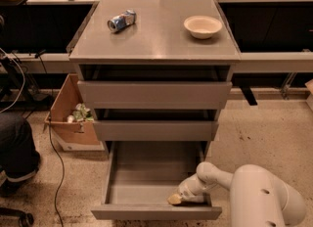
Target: Open bottom drawer
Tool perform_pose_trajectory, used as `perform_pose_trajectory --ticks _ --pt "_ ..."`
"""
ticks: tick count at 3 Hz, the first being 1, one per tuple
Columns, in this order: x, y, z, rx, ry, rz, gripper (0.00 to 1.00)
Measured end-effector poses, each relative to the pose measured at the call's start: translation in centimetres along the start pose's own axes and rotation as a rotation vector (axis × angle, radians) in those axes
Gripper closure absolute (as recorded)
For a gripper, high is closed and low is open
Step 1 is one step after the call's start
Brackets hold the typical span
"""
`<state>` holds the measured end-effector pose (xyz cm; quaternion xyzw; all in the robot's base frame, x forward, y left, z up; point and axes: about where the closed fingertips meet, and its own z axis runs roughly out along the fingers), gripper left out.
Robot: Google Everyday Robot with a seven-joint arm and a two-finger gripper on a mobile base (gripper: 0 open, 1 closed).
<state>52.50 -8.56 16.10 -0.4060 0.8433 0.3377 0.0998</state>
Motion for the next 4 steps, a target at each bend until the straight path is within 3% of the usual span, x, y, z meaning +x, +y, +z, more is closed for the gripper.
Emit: perform_pose_trajectory --ticks 1,3,4 --pt "-0.4 2.6 0.4 -0.088 0.044 -0.042 1.00" --pt "-0.8 4.5 0.6 -0.139 0.076 -0.084 1.00" --pt "-1.1 3.3 -2.1 -0.040 0.040 -0.112 1.00"
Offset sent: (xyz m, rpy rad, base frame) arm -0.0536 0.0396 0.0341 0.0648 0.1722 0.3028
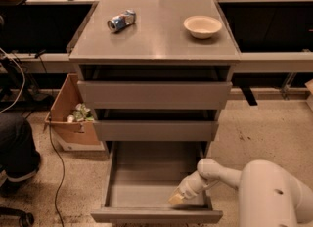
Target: Open bottom drawer
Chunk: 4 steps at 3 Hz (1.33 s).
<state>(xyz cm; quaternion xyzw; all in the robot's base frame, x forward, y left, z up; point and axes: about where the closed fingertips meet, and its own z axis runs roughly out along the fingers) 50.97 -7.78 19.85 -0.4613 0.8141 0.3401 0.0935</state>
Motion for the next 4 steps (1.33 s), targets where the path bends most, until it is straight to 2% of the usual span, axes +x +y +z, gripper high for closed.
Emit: perform_pose_trajectory --ticks 1,2,3,4 --pt "0.3 -2.6 -3.6 0.147 -0.043 -0.015 1.00" --pt "1.5 -4.7 -8.8 0.296 -0.045 -0.024 1.00" --pt "1.9 -5.9 -14.6 0.427 -0.013 -0.033 1.00" --pt "1.3 -7.0 -20.0 0.546 -0.011 -0.028 1.00"
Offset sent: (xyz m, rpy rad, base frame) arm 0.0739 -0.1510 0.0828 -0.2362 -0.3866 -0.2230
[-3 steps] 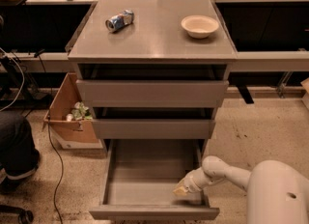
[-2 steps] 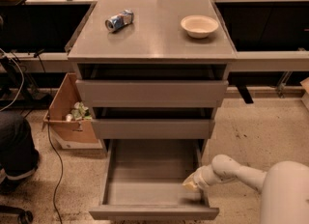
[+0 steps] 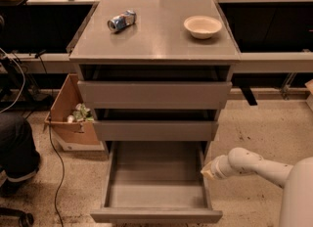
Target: Open bottom drawer
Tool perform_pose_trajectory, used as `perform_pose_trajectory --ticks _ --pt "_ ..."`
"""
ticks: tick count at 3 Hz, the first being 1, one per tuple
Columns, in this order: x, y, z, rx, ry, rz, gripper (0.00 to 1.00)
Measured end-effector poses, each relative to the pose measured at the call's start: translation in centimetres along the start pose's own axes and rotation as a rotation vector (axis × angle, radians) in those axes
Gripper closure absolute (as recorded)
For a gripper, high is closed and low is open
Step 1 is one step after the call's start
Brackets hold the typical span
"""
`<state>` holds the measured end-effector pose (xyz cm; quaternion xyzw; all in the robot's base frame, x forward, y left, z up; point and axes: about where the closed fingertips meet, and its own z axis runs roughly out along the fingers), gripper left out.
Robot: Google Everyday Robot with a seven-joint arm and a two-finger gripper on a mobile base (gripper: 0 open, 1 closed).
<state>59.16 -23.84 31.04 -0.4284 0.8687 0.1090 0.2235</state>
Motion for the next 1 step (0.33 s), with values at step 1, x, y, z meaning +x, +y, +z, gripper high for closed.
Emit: perform_pose_trajectory --ticks 1 --pt "-0.37 -0.79 -0.81 0.024 -0.003 0.000 1.00"
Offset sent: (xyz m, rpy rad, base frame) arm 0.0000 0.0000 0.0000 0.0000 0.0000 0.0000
